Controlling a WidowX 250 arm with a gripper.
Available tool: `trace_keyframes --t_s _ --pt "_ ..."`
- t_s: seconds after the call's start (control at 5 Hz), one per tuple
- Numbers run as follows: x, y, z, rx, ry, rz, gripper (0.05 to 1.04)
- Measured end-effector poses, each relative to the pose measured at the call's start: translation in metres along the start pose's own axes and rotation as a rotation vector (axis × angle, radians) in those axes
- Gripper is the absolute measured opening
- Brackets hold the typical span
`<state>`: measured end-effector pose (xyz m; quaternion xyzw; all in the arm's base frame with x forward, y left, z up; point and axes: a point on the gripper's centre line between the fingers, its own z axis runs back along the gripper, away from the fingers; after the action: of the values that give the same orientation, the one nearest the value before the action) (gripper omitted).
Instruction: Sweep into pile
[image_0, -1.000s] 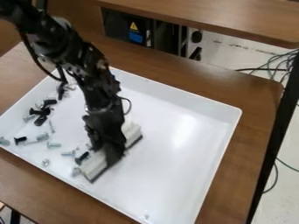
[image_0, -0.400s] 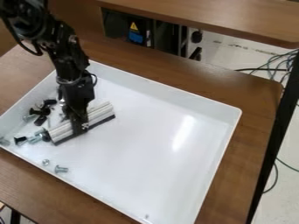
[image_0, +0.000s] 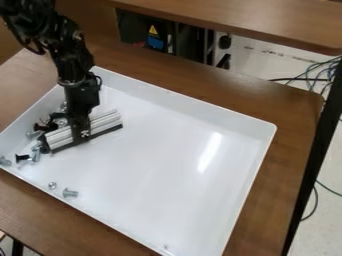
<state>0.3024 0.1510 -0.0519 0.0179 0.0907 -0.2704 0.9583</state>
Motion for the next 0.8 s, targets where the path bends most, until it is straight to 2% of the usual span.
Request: trace_keyframes --t_s 0.2,0.4,0.6,0.8 --pt "0.005 0.004 0.006 0.005 -0.025 0.000 0.355" --pt "-0.004 -0.012 0.017 -0.019 -0.050 0.144 0.354" --pt "-0.003 -0.042 0.051 -0.028 -0.099 0.241 0.355" --pt "0.024 -0.086 0.071 -0.035 -0.155 0.227 0.355"
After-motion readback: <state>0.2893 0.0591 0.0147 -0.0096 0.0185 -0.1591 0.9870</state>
